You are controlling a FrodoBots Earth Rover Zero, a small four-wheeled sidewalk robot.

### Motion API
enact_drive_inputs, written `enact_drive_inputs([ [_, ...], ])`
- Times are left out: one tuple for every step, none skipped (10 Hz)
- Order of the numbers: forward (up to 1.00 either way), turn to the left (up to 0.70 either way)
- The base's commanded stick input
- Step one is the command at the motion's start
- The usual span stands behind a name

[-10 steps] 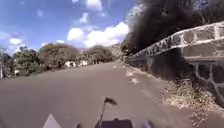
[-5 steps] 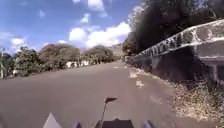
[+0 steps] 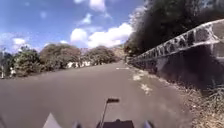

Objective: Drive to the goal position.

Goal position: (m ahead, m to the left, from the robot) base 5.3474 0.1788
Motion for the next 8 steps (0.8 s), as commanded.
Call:
enact_drive_inputs([
  [0.7,-0.32],
  [0.7,-0.34],
  [0.7,-0.27],
  [0.7,-0.24],
  [0.7,-0.2],
  [0.7,-0.16],
  [0.7,-0.12],
  [0.7,-0.09],
])
